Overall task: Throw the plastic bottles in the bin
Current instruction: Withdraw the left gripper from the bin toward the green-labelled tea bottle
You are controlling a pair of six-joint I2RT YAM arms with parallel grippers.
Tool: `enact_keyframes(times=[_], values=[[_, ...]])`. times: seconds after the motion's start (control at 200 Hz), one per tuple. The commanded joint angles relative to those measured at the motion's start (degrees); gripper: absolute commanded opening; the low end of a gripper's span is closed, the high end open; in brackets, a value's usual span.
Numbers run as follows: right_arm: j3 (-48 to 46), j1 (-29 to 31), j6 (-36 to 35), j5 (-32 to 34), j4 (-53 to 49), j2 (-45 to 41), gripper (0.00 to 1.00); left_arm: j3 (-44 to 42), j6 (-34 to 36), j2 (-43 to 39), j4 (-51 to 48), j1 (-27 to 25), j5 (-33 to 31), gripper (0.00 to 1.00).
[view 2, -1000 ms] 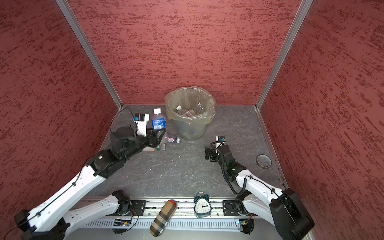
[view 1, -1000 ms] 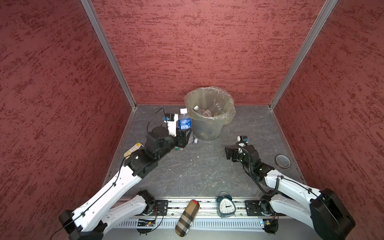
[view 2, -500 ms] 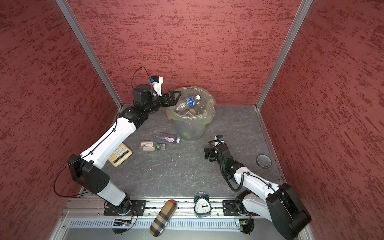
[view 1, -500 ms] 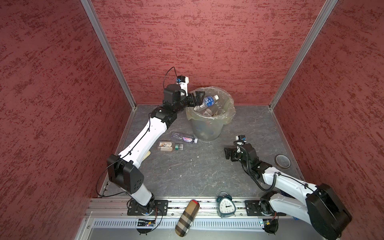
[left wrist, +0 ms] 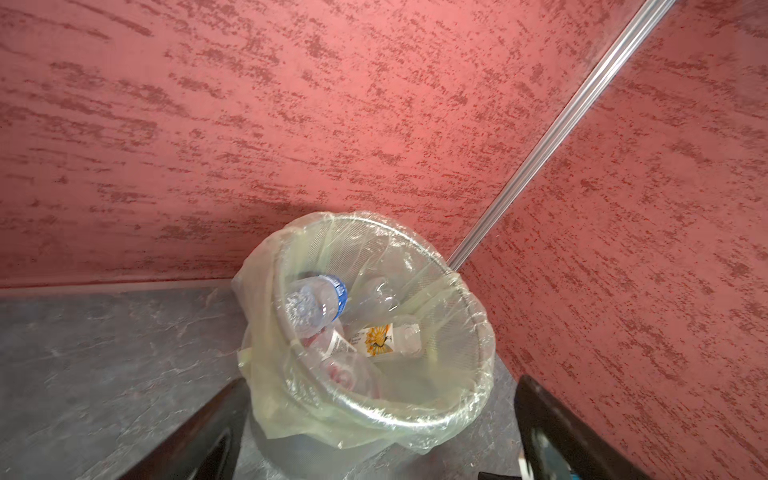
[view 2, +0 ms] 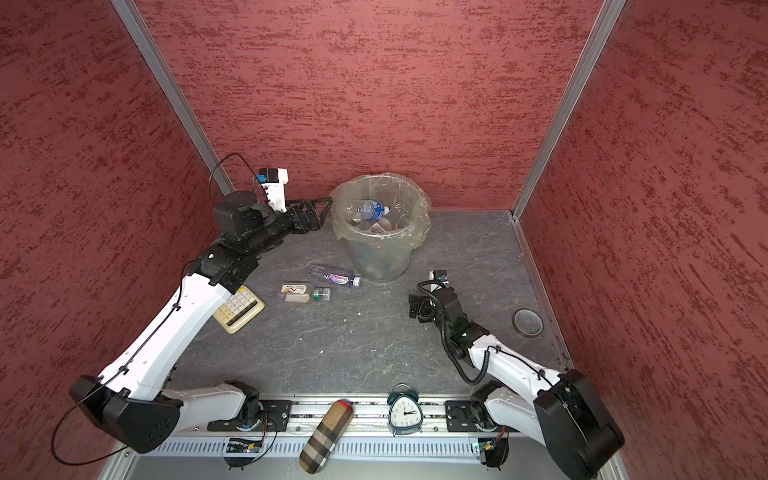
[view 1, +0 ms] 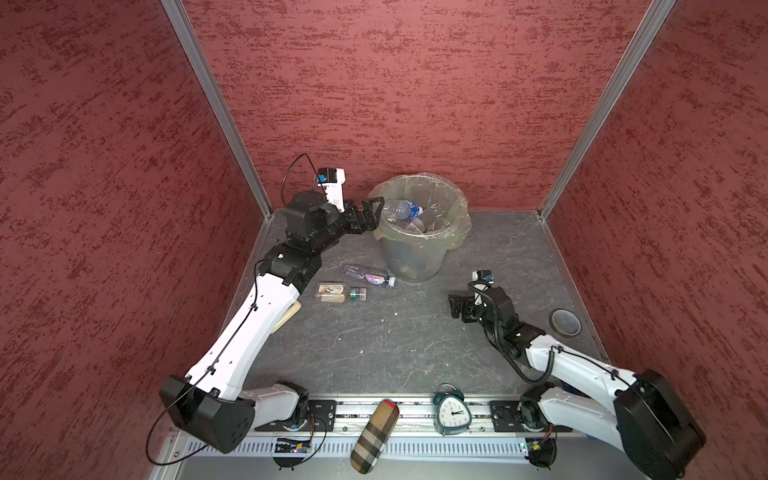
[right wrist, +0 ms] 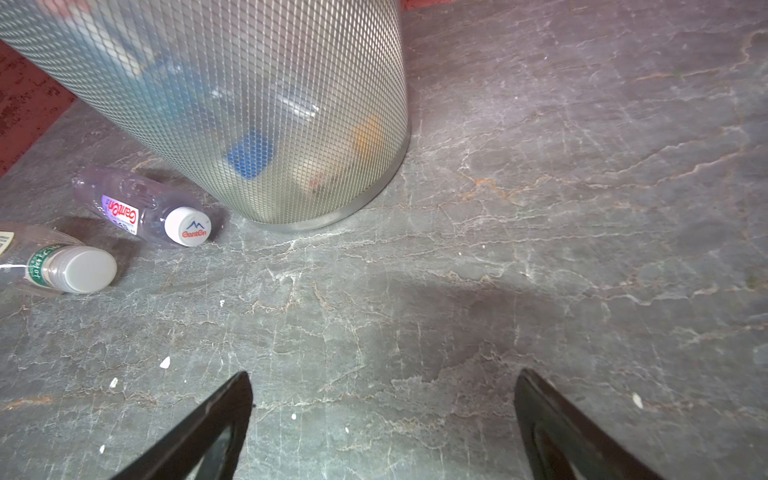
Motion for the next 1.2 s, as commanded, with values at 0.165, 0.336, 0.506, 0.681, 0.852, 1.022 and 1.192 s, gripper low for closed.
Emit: enact_keyframes(times=[0.165,0.336,0.506,0.681,0.852,1.022,1.192], values=[[0.64,-0.1,-0.83,-1.1,0.78,-0.99,0.99,-9.24,-0.99,-4.06,-4.65,3.95,-1.68,1.0],[0.42,-0.11,-0.74,-1.05,0.76,-1.41,0.99,-16.59,-3.0,-5.19,-4.6,7.76,-2.01,1.0],[0.45,-0.12,-0.69,-1.09,0.69,-1.44,0.99,-21.98,-5.39,-4.07,-3.32,12.21,0.35,1.0],[0.45,-0.16,-0.61,-1.09,0.69,-1.44,0.99,-26.46,-8.18,-2.32,-0.66,16.13,3.0,1.0],[0.38,-0.12,-0.65,-1.06,0.69,-1.36,0.99,-28.91,-8.41,0.84,1.38,17.76,3.76,0.99],[0.5,-0.11,-0.65,-1.24,1.04,-0.67,0.99,-30.31,-8.49,4.94,4.89,18.69,4.63,0.98],[0.65,-0.13,-0.63,-1.46,1.3,-0.13,0.99,-30.65,-8.9,8.31,9.57,18.94,4.85,0.98]])
